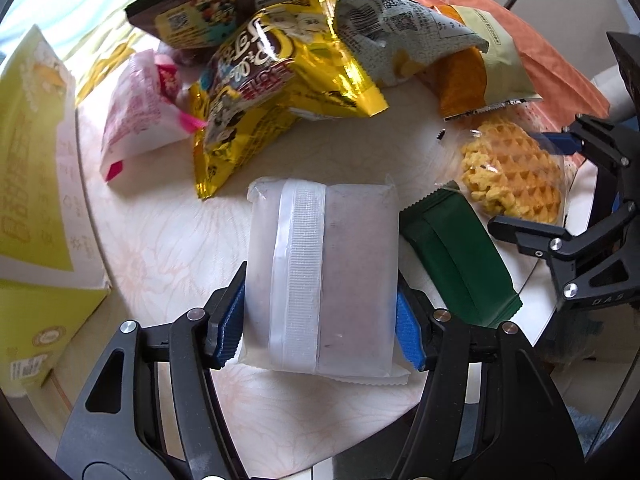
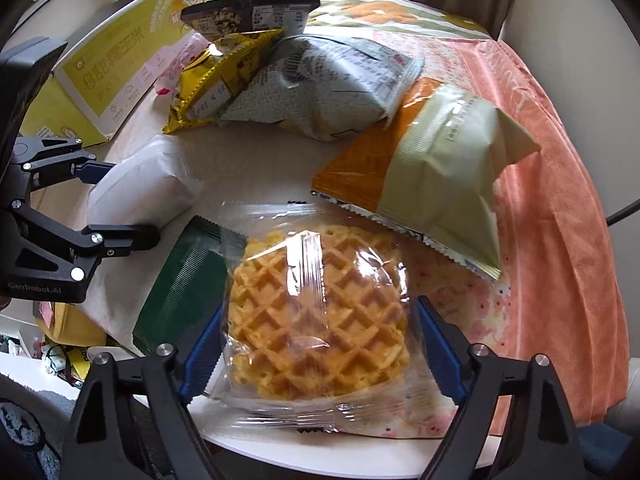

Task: Organize snacks
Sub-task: 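Grasp the white wrapped pack with left tool while right tool grasps the waffle pack, then carry both packs over the yellow box and open both tools to drop them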

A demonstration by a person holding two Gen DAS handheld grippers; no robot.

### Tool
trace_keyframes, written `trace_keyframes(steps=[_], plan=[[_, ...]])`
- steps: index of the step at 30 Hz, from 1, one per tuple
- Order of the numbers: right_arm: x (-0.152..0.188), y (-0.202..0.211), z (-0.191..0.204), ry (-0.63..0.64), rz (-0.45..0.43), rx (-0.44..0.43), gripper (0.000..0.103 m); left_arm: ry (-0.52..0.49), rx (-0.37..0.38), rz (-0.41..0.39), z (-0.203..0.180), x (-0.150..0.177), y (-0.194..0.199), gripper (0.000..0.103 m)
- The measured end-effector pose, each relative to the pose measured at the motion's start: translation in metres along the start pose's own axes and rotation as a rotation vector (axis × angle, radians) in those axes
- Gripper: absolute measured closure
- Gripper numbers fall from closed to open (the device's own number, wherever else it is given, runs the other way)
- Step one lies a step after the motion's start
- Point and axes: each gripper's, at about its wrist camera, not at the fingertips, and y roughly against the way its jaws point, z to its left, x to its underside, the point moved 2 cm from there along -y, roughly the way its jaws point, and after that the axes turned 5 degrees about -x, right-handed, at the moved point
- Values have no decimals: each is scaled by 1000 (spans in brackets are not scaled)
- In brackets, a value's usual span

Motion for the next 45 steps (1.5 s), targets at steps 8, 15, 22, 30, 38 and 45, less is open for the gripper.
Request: trace_keyframes(steps=[8, 15, 22, 30, 38, 45], plan=[[1, 7, -2, -14, 0, -14, 32, 50, -18, 5, 13, 11, 4, 44], [-1, 16, -3, -51, 6, -56, 32, 108, -55, 3, 29, 17, 25, 44], [-6, 30, 7, -86, 8, -113, 32, 182, -83, -23, 36, 26, 54, 44], [-11, 56, 30, -78, -13, -170, 32, 308, -139, -65, 35, 36, 95, 44], [-50, 99, 56, 54, -83, -198, 33, 460, -230, -145, 48, 47, 153, 44], [-108, 127, 87, 181, -172, -216, 33, 555, -303, -220, 91, 47, 195, 43]])
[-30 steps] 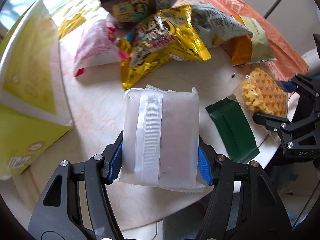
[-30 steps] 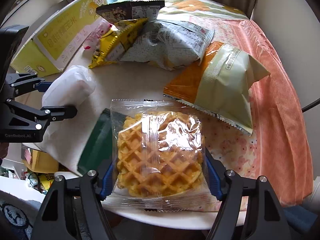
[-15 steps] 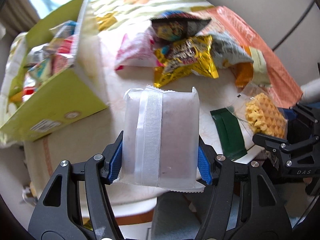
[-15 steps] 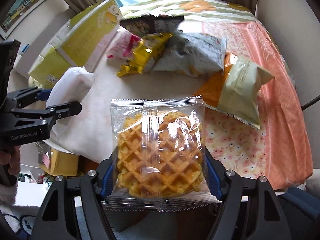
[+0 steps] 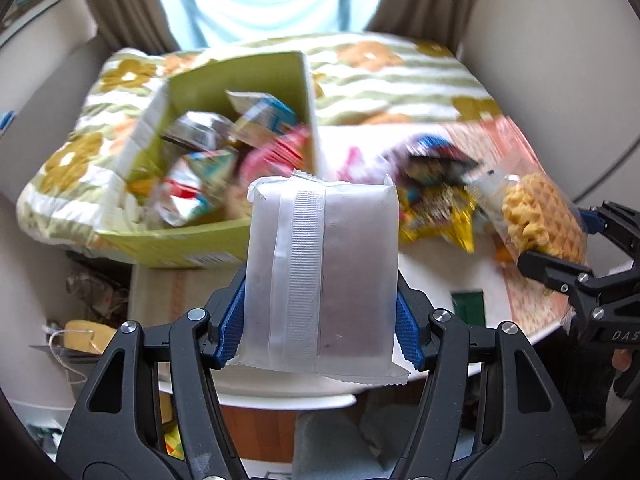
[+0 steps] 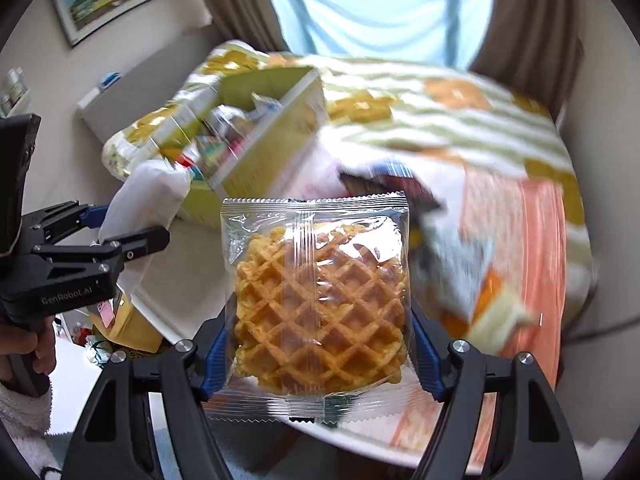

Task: Organize snacks
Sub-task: 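Carry both packs over the yellow box and open both tools to drop them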

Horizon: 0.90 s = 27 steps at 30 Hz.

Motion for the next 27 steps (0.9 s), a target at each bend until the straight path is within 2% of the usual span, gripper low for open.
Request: trace_keyframes(steps=[9, 16, 22, 27], plan=[[-84, -24, 60, 46, -60, -42, 33, 115, -27, -34, 94, -47, -4, 43], [-139, -62, 102, 24, -87, -42, 32, 136, 8, -20, 162, -84, -42, 43], [-152, -90, 115, -39, -68, -3, 32, 101, 67, 41, 186, -94, -92, 43], [-154, -113, 114, -113, -8, 38, 32, 64, 93, 105, 183, -92, -128, 43]])
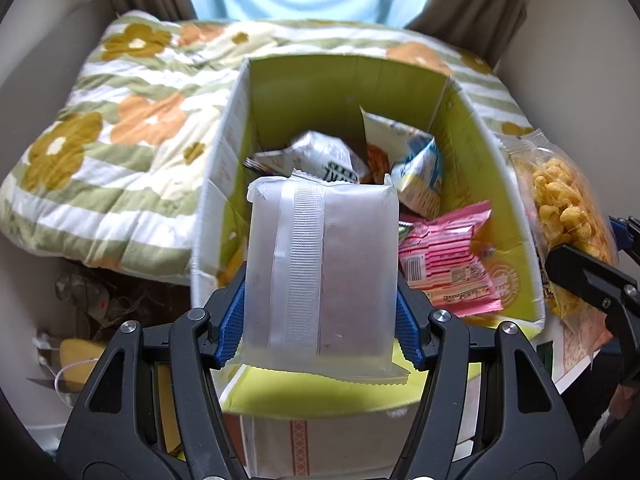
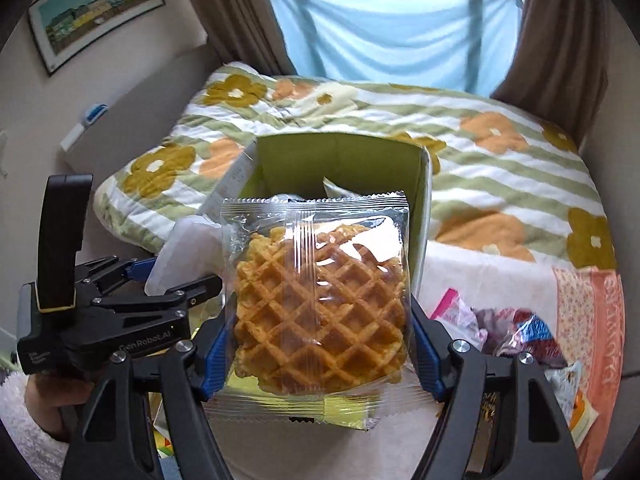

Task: Organize snacks
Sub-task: 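Carry both packs over the yellow box and open both tools to drop them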

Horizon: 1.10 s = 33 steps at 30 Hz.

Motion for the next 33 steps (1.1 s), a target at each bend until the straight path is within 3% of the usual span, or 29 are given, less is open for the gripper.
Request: trace_keyframes(steps=[4, 7, 9, 19, 26, 27, 28, 30, 33], plan=[[-1, -9, -1, -24, 28, 12, 32, 6, 33, 15, 4, 3, -8, 40], [-2, -13, -5, -30, 39, 10, 32, -14, 2, -14, 4, 8, -2, 1], [-2, -16, -5, -27, 44, 8, 32, -22, -19, -44, 4, 11, 4, 0], [5, -35, 2, 3, 64, 3, 32, 38, -50, -35, 18, 32, 14, 0], [5, -41, 14, 23, 26, -11, 31, 41, -80, -50, 18, 38, 21, 0], [6, -41, 15, 24, 19, -14, 27, 42, -84, -51, 19, 38, 22, 0], [6, -40, 16, 27, 7, -18, 14, 42, -87, -52, 20, 38, 22, 0], [5, -35, 18, 42, -35, -11, 0, 41, -92, -54, 21, 39, 23, 0], [5, -29, 19, 63, -61, 16, 0, 40, -94, -57, 22, 40, 23, 0]])
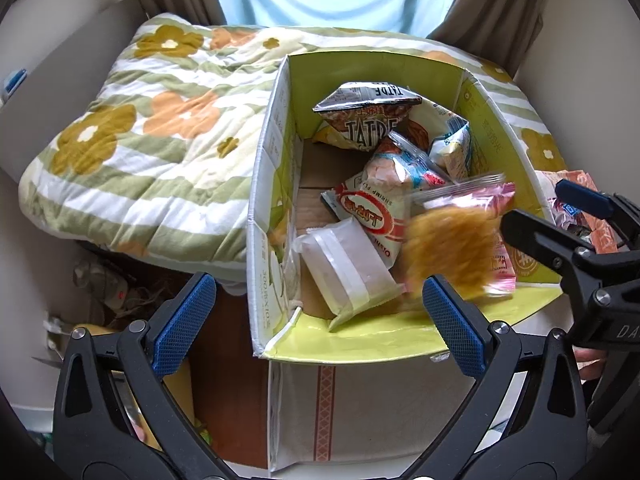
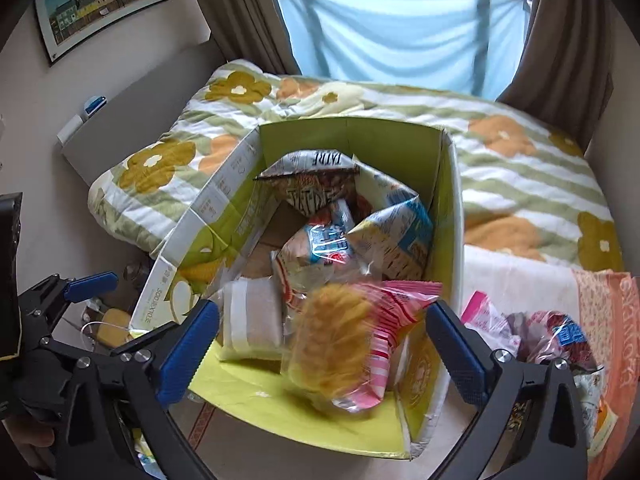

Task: Organize snacks
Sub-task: 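Move both tools back over the remaining snack bags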

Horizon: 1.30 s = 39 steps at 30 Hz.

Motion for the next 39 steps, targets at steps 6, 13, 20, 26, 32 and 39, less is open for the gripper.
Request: trace_keyframes(steps=[6, 13, 20, 26, 32, 39], plan=[[7, 5, -7, -48, 3, -10, 0, -5, -3, 13, 2, 4, -1, 0], [17, 15, -3, -70, 16, -9, 0, -19, 10, 11, 3, 7, 4, 0], [24, 44, -6, -88, -21, 20, 0, -43, 53, -19, -8, 5, 18, 0], [37, 78, -27, -136, -63, 56, 0, -92, 105, -56, -37, 3, 34, 0], [49, 117, -73, -172, -87, 80, 0, -149, 132, -79, -82, 2, 50, 0], [64, 155, -147, -171, -87, 113, 0, -160, 144, -87, -151, -1, 59, 0]])
